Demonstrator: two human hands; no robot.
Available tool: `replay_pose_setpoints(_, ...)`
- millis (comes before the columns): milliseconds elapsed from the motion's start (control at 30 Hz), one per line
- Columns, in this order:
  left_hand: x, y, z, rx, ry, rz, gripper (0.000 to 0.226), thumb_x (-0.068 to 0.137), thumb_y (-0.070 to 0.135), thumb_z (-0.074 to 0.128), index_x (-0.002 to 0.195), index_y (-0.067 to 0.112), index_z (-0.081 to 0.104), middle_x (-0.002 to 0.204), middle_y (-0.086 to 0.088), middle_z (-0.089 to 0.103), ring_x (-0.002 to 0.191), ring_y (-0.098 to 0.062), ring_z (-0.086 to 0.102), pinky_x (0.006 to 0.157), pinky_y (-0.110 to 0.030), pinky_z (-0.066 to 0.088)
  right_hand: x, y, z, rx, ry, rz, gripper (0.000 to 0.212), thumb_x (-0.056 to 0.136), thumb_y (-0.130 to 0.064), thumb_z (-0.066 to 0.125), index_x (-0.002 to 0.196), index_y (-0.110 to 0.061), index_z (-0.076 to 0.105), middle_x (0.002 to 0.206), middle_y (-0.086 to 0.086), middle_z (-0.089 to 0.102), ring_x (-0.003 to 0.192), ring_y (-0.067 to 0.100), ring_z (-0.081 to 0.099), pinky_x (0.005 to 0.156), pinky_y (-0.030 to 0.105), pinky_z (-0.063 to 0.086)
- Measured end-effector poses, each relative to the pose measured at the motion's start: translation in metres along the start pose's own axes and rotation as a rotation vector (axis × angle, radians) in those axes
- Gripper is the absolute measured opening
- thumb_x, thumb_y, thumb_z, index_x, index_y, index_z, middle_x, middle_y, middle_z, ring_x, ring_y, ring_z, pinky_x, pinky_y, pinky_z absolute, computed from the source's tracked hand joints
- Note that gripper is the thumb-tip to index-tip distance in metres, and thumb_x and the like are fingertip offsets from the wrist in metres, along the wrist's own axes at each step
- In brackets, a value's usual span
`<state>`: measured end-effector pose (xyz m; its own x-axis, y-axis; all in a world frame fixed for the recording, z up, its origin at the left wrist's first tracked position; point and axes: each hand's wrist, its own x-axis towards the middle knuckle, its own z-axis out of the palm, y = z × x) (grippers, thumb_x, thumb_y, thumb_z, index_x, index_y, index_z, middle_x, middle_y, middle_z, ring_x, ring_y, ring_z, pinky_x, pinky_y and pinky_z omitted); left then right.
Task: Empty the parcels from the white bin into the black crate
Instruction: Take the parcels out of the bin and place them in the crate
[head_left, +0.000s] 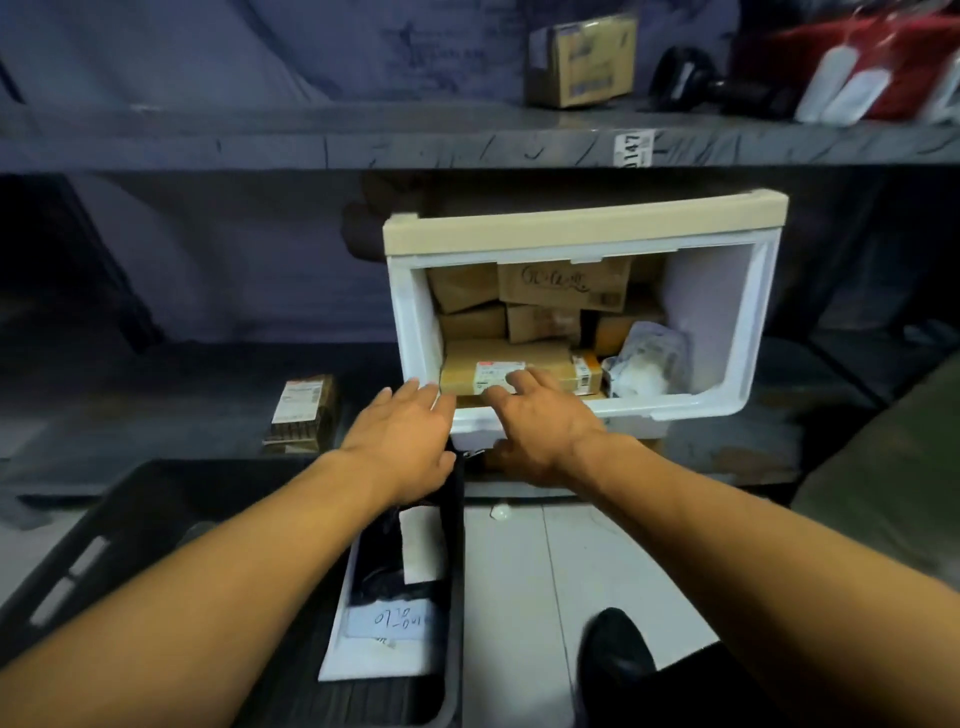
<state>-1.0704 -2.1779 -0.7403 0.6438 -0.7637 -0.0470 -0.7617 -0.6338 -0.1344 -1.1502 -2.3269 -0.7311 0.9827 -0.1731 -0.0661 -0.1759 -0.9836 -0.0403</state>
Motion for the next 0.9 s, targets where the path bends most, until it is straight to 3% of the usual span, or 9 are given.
replay_pose_setpoints(233, 0.024, 0.027, -0.004, 0.007, 0.104, 0.109, 0.063, 0.097, 0.04, 0.052, 0.15, 0.014, 0.033, 0.151, -0.008, 0.041, 0.139, -0.026, 0.036, 0.116, -0.039, 0.03, 0.0, 0.055, -0.005, -0.016, -0.05, 0.131, 0.063, 0.095, -0.032, 0.062, 0.15, -0.018, 0.036, 0.152, 0.015, 0.037, 0.146, 0.035, 0.025, 0.116, 0.049, 0.035)
replay_pose_setpoints(500, 0.071, 0.03, 0.021, -0.087, 0.129, 0.097, 0.052, 0.096, 0.039, 0.051, 0.141, 0.015, 0.041, 0.14, -0.005, 0.05, 0.127, -0.024, 0.045, 0.108, -0.036, 0.038, 0.049, 0.141, 0.01, 0.086, -0.048, 0.355, 0.051, 0.094, -0.035, 0.059, 0.139, -0.017, 0.046, 0.141, 0.016, 0.048, 0.131, 0.036, 0.044, 0.11, 0.048, 0.04)
replay_pose_setpoints(667, 0.111, 0.033, 0.031, -0.147, 0.153, 0.062, 0.051, 0.098, 0.041, 0.048, 0.143, 0.016, 0.042, 0.143, -0.004, 0.049, 0.128, -0.024, 0.046, 0.103, -0.036, 0.041, 0.083, 0.191, 0.032, 0.172, -0.018, 0.548, 0.071, 0.095, -0.044, 0.061, 0.153, -0.013, 0.034, 0.158, 0.019, 0.028, 0.145, 0.04, 0.027, 0.12, 0.048, 0.029)
replay_pose_setpoints(833, 0.135, 0.039, 0.042, -0.195, 0.203, 0.099, 0.051, 0.102, 0.054, 0.037, 0.138, 0.02, 0.048, 0.141, 0.0, 0.054, 0.127, -0.02, 0.048, 0.103, -0.033, 0.04, 0.11, 0.214, 0.041, 0.181, 0.052, 0.587, 0.057, 0.098, -0.033, 0.054, 0.143, -0.002, 0.038, 0.142, 0.026, 0.045, 0.132, 0.042, 0.039, 0.108, 0.043, 0.036)
replay_pose_setpoints(900, 0.141, 0.036, 0.046, -0.213, 0.213, 0.097, 0.05, 0.101, 0.055, 0.035, 0.133, 0.02, 0.052, 0.136, 0.0, 0.057, 0.124, -0.02, 0.05, 0.101, -0.032, 0.04, 0.116, 0.221, 0.041, 0.19, 0.065, 0.594, 0.06, 0.093, -0.039, 0.053, 0.14, -0.003, 0.04, 0.139, 0.026, 0.045, 0.128, 0.043, 0.044, 0.103, 0.042, 0.041)
